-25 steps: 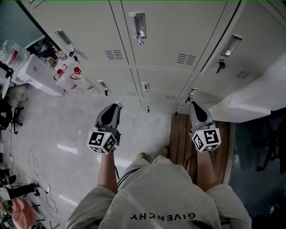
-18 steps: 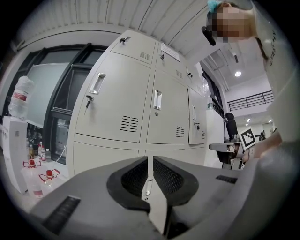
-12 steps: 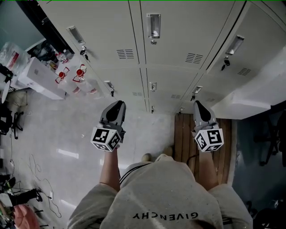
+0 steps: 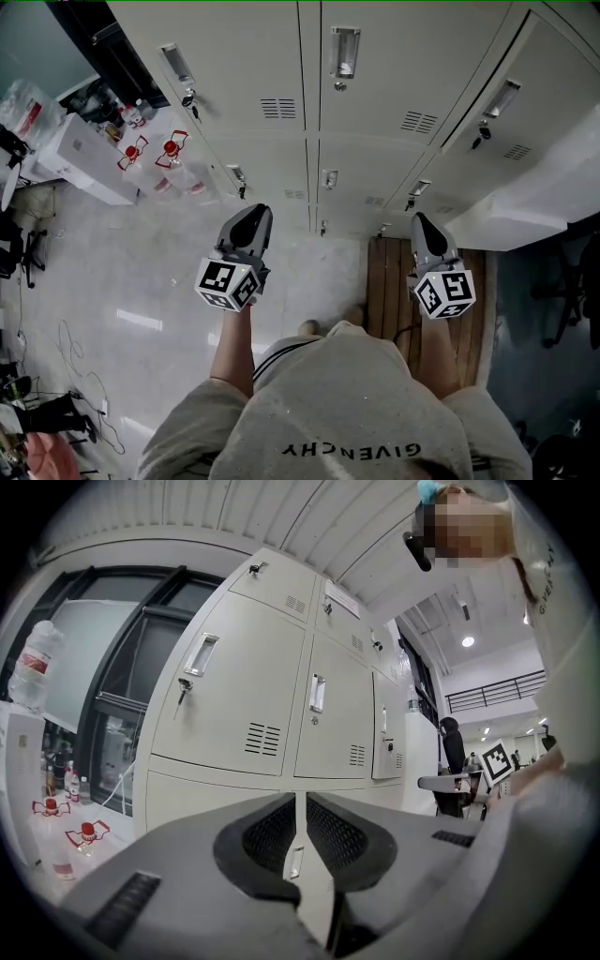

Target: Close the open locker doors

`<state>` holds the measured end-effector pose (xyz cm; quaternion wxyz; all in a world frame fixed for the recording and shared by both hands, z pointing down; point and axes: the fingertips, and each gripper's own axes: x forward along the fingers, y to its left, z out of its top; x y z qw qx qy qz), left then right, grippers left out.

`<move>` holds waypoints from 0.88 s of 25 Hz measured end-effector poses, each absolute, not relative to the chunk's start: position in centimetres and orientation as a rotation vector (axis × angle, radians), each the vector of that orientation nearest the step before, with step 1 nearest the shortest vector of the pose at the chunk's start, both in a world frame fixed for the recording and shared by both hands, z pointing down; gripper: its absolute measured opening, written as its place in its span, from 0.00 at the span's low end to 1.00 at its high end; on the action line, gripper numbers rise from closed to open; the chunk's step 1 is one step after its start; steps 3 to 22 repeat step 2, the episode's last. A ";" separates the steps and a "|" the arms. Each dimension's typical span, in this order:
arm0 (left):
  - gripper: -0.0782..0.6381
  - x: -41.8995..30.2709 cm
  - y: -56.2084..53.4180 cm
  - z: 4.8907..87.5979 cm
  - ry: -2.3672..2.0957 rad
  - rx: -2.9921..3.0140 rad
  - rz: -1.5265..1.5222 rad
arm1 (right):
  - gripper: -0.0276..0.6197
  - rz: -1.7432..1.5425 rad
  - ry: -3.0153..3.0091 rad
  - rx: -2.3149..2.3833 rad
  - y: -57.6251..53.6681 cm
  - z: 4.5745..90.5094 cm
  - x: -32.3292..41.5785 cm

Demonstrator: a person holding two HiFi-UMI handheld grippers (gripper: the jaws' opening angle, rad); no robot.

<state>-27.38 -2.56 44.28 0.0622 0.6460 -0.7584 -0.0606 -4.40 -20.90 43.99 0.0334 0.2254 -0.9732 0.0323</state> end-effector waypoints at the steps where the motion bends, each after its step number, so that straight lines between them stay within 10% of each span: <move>1: 0.15 -27.5 -2.6 44.2 -2.290 1.956 -0.186 | 0.04 0.119 -2.997 0.694 -20.9 44.0 -4.4; 22: 0.15 -27.5 -2.7 44.2 -2.288 1.959 -0.189 | 0.04 0.138 -3.000 0.694 -20.9 43.9 -4.5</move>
